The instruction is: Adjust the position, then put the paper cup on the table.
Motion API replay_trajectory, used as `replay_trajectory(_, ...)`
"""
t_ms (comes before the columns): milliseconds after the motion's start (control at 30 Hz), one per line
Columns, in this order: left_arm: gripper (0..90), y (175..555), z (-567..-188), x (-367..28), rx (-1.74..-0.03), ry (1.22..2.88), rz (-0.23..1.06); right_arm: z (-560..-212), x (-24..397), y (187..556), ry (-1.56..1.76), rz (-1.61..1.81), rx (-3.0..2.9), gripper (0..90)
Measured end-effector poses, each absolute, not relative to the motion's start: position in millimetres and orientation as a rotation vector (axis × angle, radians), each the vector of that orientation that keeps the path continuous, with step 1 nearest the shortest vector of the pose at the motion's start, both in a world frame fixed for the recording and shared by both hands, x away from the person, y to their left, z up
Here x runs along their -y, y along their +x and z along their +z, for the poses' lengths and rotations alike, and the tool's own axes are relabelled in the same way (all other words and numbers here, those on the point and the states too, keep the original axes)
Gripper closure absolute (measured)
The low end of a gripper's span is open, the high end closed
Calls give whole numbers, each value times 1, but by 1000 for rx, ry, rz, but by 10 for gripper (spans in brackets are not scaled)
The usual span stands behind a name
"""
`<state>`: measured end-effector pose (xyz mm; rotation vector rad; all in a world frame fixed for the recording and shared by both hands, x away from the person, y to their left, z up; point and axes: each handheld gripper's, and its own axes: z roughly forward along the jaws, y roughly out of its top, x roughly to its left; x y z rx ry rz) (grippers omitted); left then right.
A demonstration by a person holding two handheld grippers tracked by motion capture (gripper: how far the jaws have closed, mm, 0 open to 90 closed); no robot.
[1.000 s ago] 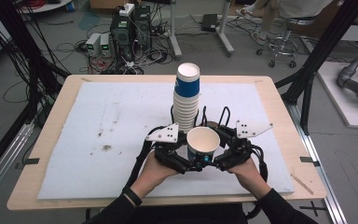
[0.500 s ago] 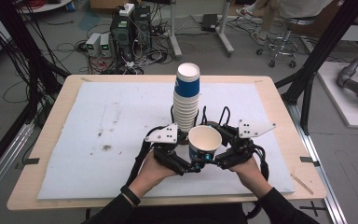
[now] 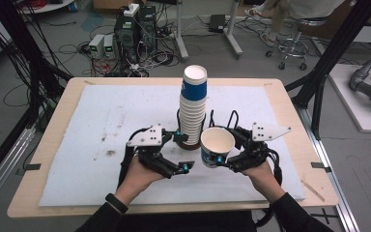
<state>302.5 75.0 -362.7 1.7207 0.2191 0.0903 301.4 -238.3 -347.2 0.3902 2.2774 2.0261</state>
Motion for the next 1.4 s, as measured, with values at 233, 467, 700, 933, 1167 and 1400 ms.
replay_trajectory(233,139,299,-360,-101,-261,1719,166,-349,247,303,414,2008,-2261,208)
replay_trajectory(467,139,293,-360,-124,-294,1742,258,-350,257,305,449,1994,-2238,208)
replay_trajectory(700,139,291,-360,-139,-325,1736,300,-350,262,306,460,1991,-2226,208)
replay_trajectory(933,139,290,-358,-145,-331,1718,314,-350,264,306,467,1988,-2225,208)
replay_trajectory(1167,139,291,-362,-140,-334,1725,306,-350,264,305,466,1988,-2228,208)
replay_trajectory(1400,139,292,-366,-137,-330,1732,295,-350,264,304,459,1986,-2225,208)
